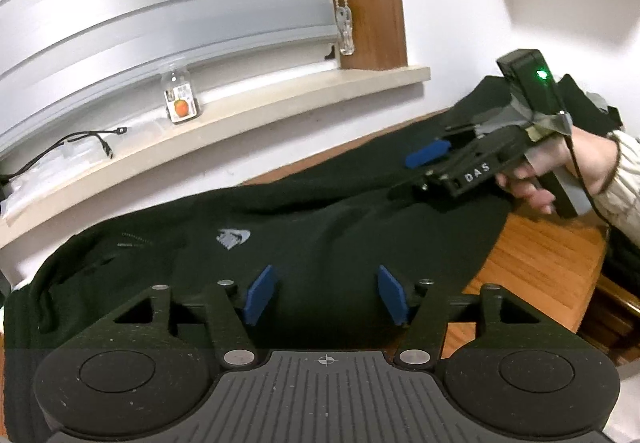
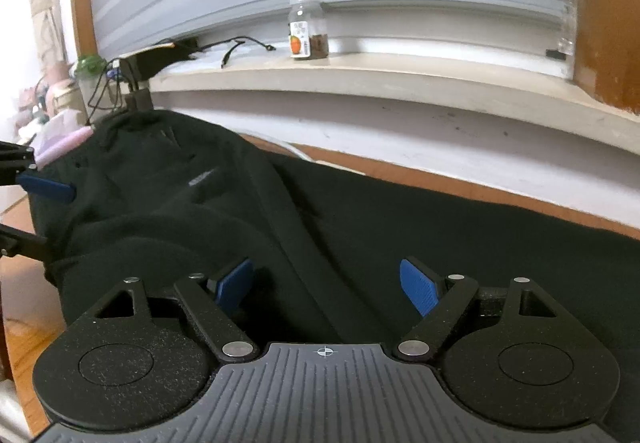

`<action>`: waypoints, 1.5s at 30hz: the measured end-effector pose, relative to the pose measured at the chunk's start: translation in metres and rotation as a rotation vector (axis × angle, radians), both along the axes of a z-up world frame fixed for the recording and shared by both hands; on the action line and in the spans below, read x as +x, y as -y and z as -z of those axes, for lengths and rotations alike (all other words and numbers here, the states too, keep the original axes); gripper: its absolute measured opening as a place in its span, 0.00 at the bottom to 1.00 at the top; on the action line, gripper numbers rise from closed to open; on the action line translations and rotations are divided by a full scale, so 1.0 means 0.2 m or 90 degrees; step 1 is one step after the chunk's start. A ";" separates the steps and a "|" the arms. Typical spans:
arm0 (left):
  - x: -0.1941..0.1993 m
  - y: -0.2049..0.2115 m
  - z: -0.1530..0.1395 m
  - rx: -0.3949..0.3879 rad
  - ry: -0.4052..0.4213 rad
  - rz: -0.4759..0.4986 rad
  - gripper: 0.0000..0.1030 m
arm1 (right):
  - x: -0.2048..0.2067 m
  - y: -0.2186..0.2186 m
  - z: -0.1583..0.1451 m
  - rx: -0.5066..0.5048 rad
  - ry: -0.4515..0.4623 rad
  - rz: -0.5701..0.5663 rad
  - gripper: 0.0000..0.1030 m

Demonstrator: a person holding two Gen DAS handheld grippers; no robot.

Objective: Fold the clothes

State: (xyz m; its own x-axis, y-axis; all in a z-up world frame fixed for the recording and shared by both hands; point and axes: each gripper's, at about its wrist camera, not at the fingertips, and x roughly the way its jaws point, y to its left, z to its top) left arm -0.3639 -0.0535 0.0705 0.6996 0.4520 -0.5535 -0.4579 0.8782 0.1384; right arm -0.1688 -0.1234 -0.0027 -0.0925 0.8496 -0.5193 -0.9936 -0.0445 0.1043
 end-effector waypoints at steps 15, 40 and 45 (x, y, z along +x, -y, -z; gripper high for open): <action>0.26 -0.13 0.03 -0.010 0.019 0.002 0.80 | 0.10 0.44 -0.09 0.069 -0.010 0.053 1.00; 0.74 -0.47 0.17 0.143 -0.159 0.125 0.71 | 0.45 0.98 -0.13 0.050 0.051 0.199 0.80; 0.75 -0.51 0.23 0.141 -0.200 0.141 0.55 | 0.48 1.05 -0.11 0.008 0.105 0.207 0.59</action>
State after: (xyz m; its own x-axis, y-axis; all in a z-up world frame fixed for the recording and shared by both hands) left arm -0.2143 0.0495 0.0247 0.6059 0.4417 -0.6616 -0.1670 0.8838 0.4372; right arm -0.0737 -0.3341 0.0201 0.2672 0.8273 -0.4942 -0.9596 0.2756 -0.0574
